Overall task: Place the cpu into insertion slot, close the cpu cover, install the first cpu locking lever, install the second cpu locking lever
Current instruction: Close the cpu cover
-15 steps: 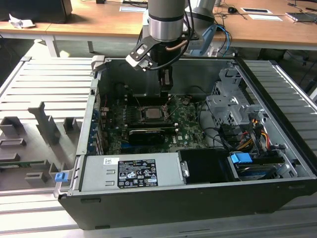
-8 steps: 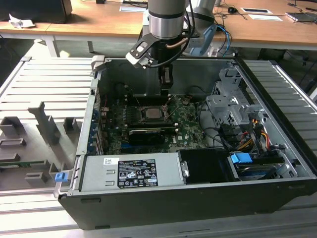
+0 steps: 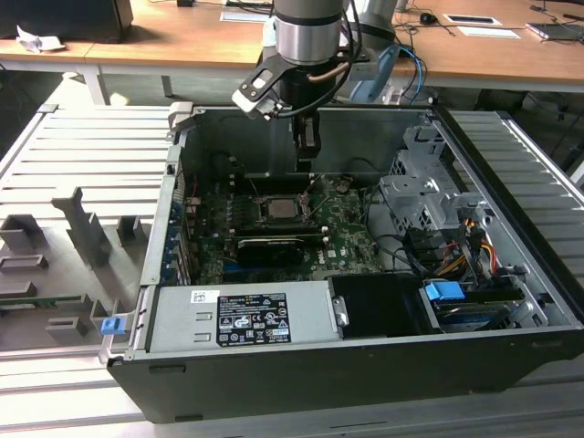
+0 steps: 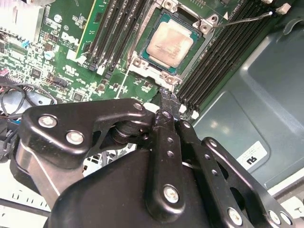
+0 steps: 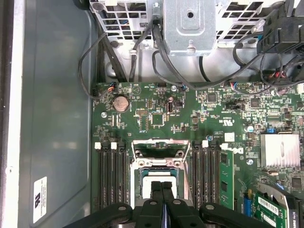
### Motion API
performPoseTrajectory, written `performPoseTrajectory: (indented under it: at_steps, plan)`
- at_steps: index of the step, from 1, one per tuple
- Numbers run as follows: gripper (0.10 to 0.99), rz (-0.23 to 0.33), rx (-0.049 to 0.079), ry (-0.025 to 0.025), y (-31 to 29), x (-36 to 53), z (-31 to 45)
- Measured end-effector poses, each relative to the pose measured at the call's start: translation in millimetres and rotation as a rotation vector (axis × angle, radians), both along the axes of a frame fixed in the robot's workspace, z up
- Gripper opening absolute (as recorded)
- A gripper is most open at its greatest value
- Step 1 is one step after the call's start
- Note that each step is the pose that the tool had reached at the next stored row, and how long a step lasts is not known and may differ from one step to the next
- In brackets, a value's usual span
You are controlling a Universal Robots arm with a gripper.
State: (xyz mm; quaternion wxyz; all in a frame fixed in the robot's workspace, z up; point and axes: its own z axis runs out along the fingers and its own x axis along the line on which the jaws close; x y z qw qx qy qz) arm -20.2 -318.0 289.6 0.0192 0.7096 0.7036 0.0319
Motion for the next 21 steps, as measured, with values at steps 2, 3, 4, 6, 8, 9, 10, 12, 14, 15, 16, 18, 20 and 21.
performPoseTrajectory:
  at_steps: [2, 3, 4, 6, 8, 9, 10, 12, 14, 15, 16, 18, 20, 21]
  plan:
    - [0.106, 0.0, 0.0, 0.0, 0.0, 0.1, 0.9]
    - [0.106, 0.0, 0.0, 0.0, 0.0, 0.1, 1.1]
    - [0.106, 0.0, 0.0, 0.0, 0.0, 0.1, 1.6]
    - [0.106, 0.0, 0.0, 0.0, 0.1, 0.2, 2.2]
    - [0.106, 0.0, 0.0, 0.0001, 0.1, 0.5, 2.6]
    - [0.106, 0.0, 0.0, 0.0001, 0.1, 0.6, 2.6]
    - [0.106, 0.0, 0.0, 0.0001, 0.1, 0.7, 2.6]
    - [0.106, 0.0, 0.0, 0.0, 0.1, 1.1, 2.6]
    - [0.106, 0.0, 0.0, 0.0, 0.1, 1.6, 2.6]
    - [0.106, 0.0, 0.0, 0.0, 0.1, 2.4, 2.6]
    - [0.106, 0.0, 0.0, 0.0, 0.1, 2.8, 2.6]
    - [0.106, 0.0, 0.0, 0.0, 0.1, 3.1, 2.6]
    - [0.106, 0.0, 0.0, 0.0001, 0.1, 3.5, 2.7]
    - [0.106, 0.0, 0.0, 0.0, 0.1, 3.8, 2.7]
